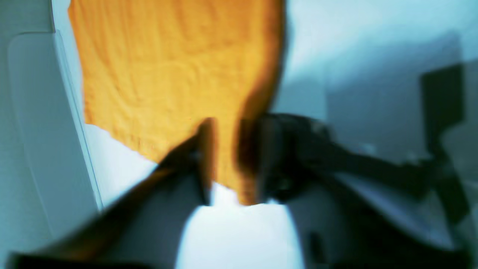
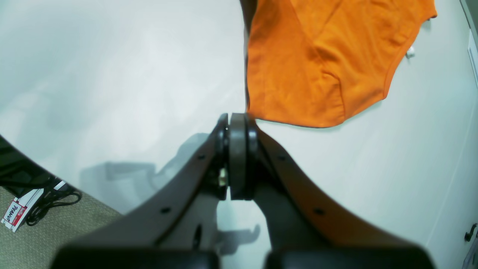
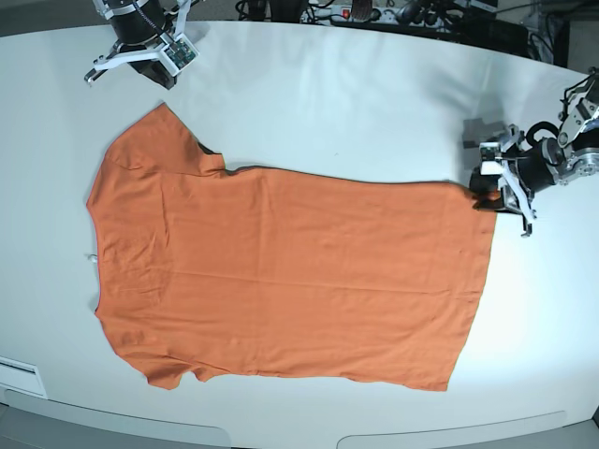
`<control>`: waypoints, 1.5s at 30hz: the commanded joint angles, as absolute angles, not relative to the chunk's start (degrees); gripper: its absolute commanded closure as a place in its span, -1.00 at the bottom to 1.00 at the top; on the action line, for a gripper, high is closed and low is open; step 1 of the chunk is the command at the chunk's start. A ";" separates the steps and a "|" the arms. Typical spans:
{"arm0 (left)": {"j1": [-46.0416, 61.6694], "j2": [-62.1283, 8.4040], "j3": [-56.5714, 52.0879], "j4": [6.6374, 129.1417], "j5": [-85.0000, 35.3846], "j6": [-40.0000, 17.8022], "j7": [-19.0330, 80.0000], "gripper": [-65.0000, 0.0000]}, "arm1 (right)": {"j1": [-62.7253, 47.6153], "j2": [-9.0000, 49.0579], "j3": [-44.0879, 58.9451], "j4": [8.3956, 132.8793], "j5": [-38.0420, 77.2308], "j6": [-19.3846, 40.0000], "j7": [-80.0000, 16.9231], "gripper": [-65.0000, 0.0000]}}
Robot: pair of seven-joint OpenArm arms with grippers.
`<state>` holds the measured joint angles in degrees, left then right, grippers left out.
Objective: Fold the T-shirt properly
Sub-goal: 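Move both grippers to the shirt's back edge, left at hem corner, right at shoulder, then grasp the back edge with both grippers and drag the shirt toward the robot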
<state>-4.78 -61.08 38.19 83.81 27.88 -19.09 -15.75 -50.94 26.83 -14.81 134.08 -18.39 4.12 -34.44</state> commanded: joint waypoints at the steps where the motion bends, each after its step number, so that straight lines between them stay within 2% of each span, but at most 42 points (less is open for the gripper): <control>1: -4.19 -61.23 39.03 83.24 29.82 -22.74 -13.52 0.82 | -51.40 27.31 -14.63 135.00 -18.85 3.64 -33.19 1.00; 2: -4.19 -61.10 39.03 83.24 29.45 -22.74 -13.45 0.98 | -51.40 27.31 -14.63 135.00 -18.87 3.64 -33.19 1.00; 6: -4.16 -61.12 39.00 83.64 28.91 -22.70 -13.28 1.00 | -51.37 27.31 -14.63 135.00 -18.90 1.02 -33.23 1.00; 11: -4.16 -61.10 39.00 83.77 28.88 -22.72 -13.28 1.00 | -48.34 27.31 -14.63 135.00 -19.44 1.04 -37.10 1.00; 12: -4.16 -61.10 39.00 83.77 28.88 -22.72 -13.28 1.00 | -47.66 27.33 -14.63 135.00 -19.46 1.02 -37.39 0.93; 17: -4.16 -61.10 39.00 83.77 25.78 -22.74 -13.26 1.00 | -46.61 27.31 -14.61 135.00 -17.63 1.06 -36.51 0.22; 19: -4.16 -61.10 39.00 83.77 25.80 -22.72 -13.28 1.00 | -46.17 27.33 -14.63 135.00 -16.75 1.15 -35.99 0.16; 26: -4.16 -61.10 39.00 83.77 25.85 -22.72 -13.26 1.00 | -41.58 27.33 -14.63 128.60 -14.50 3.01 -35.99 0.16; 31: -4.16 -61.08 39.00 83.77 25.82 -22.72 -13.26 1.00 | -38.87 27.33 -14.63 122.23 -10.41 6.44 -35.97 0.16; 37: -4.16 -61.10 39.00 83.77 25.85 -22.72 -13.26 1.00 | -35.29 27.33 -14.63 116.01 -10.48 6.66 -35.79 0.18; 38: -4.16 -61.08 39.00 83.77 25.85 -22.72 -13.28 1.00 | -35.24 27.33 -14.63 115.98 -10.52 6.66 -35.75 0.25; 39: -4.16 -61.10 39.00 83.77 25.85 -22.72 -13.28 1.00 | -35.22 27.33 -14.63 116.03 -10.52 6.48 -35.73 0.40; 41: -4.16 -61.10 39.00 83.77 25.85 -22.72 -13.26 1.00 | -35.24 27.33 -14.63 116.25 -10.74 4.99 -35.62 0.88; 42: -4.16 -61.10 39.00 83.77 25.85 -22.72 -13.26 1.00 | -35.24 27.33 -14.63 116.55 -11.33 4.40 -35.70 1.00; 45: -4.16 -61.14 39.00 84.40 25.82 -22.72 -13.26 1.00 | -35.38 27.33 -14.63 117.82 -15.18 3.46 -36.23 1.00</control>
<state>-4.75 -60.34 38.24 84.33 24.88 -19.07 -13.78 -35.07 26.81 -14.85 117.03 -15.49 3.38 -35.81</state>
